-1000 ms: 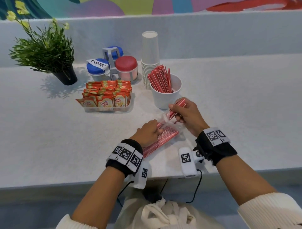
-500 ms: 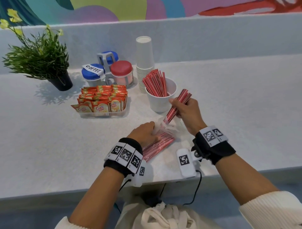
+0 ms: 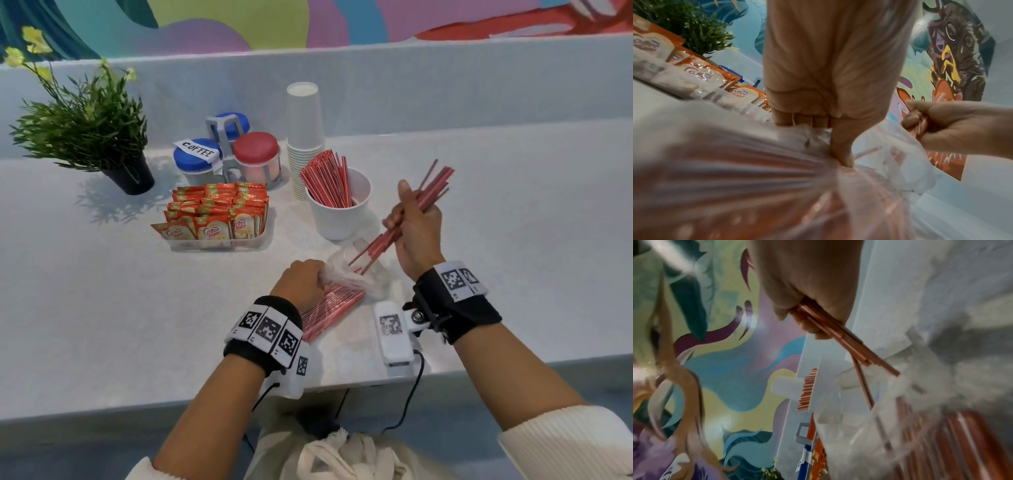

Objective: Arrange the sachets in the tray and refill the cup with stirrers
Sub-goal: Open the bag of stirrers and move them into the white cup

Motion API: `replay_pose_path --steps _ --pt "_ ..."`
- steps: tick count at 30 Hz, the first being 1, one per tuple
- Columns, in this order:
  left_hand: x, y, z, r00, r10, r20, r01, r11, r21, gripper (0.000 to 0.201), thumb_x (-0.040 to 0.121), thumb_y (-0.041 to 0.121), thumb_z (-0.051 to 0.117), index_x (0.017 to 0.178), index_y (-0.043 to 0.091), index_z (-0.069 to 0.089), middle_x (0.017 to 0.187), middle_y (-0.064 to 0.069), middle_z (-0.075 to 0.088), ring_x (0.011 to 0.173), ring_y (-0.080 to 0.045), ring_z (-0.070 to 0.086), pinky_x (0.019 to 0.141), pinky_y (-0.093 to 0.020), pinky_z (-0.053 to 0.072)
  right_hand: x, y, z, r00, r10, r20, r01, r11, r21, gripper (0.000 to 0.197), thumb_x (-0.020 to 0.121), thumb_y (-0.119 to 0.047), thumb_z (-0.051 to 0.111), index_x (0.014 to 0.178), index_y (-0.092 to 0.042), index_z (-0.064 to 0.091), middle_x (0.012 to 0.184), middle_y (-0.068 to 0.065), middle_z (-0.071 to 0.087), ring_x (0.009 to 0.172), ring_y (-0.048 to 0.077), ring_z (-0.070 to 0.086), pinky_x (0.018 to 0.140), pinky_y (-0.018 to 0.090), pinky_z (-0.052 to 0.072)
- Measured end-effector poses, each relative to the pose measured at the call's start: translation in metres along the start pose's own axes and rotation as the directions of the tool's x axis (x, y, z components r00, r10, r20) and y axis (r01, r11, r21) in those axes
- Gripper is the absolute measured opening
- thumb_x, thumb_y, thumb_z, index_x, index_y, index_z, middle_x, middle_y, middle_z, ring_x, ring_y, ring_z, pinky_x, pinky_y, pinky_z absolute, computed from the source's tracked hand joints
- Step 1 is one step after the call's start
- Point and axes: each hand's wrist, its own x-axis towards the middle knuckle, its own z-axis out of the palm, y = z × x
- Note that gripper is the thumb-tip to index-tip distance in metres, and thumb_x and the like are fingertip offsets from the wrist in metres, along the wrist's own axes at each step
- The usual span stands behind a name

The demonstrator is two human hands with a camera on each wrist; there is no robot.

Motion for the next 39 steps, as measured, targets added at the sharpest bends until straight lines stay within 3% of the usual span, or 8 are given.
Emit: replay_pose_path --steps 6,10,15,19,22,29,33,39 --pt "-0.001 -0.002 0.002 1.000 0.004 -0.014 -0.005 1.000 -0.029 0.021 0.089 0.008 0.050 0.109 0.005 0.058 0.107 -0.015 0.064 0.104 -0.030 0.056 0.090 -0.038 0.046 -0.017 0.028 -0.009 0.997 0.048 0.056 -0.031 0.965 -0.261 0.028 0.082 -0.028 0.068 0.068 -0.018 0.046 0.046 -0.009 0.050 0.043 0.004 0.049 0.052 0.020 0.047" --pt "-0.003 -0.004 0.004 1.000 -0.011 -0.024 0.009 0.999 -0.053 0.024 0.089 0.010 0.053 0.112 0.006 0.058 0.109 -0.015 0.064 0.105 -0.029 0.057 0.092 -0.038 0.047 -0.021 0.046 0.000 0.996 0.086 -0.021 -0.088 0.935 -0.345 0.026 0.081 -0.020 0.069 0.069 -0.016 0.047 0.061 0.003 0.052 0.055 0.015 0.053 0.060 0.029 0.048" --pt "-0.005 -0.005 0.007 0.999 -0.023 -0.041 0.021 0.997 -0.069 0.025 0.090 0.012 0.054 0.114 0.006 0.056 0.112 -0.015 0.063 0.107 -0.029 0.057 0.096 -0.040 0.046 -0.018 0.050 -0.001 0.977 0.180 -0.112 -0.212 0.847 -0.487 0.018 0.087 -0.021 0.057 0.094 -0.005 0.057 0.093 0.013 0.064 0.083 0.026 0.063 0.074 0.034 0.051" --pt "-0.006 -0.004 0.006 0.999 -0.025 -0.048 0.020 0.996 -0.087 0.024 0.090 0.012 0.055 0.114 0.006 0.056 0.111 -0.014 0.063 0.105 -0.029 0.058 0.096 -0.039 0.047 -0.018 0.050 0.002 0.980 0.196 -0.044 -0.192 0.853 -0.486 0.012 0.091 -0.021 0.053 0.089 -0.010 0.058 0.088 0.010 0.065 0.082 0.026 0.064 0.081 0.039 0.054" --pt "-0.008 -0.004 0.005 0.999 0.003 -0.034 -0.007 0.996 -0.093 0.021 0.090 0.009 0.053 0.110 0.005 0.056 0.107 -0.015 0.064 0.103 -0.029 0.058 0.093 -0.039 0.048 -0.020 0.046 0.003 0.981 0.194 0.005 -0.173 0.885 -0.432 0.017 0.093 -0.014 0.048 0.077 -0.019 0.048 0.073 0.000 0.056 0.064 0.013 0.059 0.063 0.027 0.049" --pt "-0.014 0.000 -0.003 0.998 -0.038 -0.040 0.035 0.997 -0.075 0.037 0.085 0.014 0.062 0.116 0.009 0.043 0.104 -0.013 0.061 0.095 -0.029 0.060 0.085 -0.041 0.050 -0.022 0.029 0.013 0.992 0.008 0.127 0.032 0.949 -0.315 0.033 0.090 0.000 0.046 0.111 -0.024 0.038 0.088 0.005 0.065 0.062 0.013 0.063 0.063 0.024 0.052" --pt "-0.020 0.003 -0.007 0.983 0.000 -0.184 -0.012 0.998 -0.066 0.046 0.077 0.010 0.067 0.106 0.014 0.032 0.098 -0.003 0.043 0.084 -0.020 0.045 0.068 -0.031 0.040 -0.018 0.003 0.023 0.979 -0.170 0.112 0.195 0.942 -0.273 0.015 0.096 -0.009 0.044 0.090 -0.022 0.049 0.072 0.000 0.061 0.059 0.010 0.059 0.063 0.021 0.052" --pt "-0.017 0.008 -0.008 0.989 0.035 0.147 -0.039 0.999 0.027 0.054 0.071 0.017 0.077 0.101 0.021 0.032 0.104 -0.001 0.033 0.096 -0.019 0.038 0.078 -0.033 0.041 -0.024 0.005 0.022 0.943 -0.232 0.238 0.313 0.862 -0.399 0.019 0.093 -0.017 0.053 0.076 -0.025 0.051 0.060 -0.004 0.055 0.053 0.003 0.053 0.064 0.023 0.049"
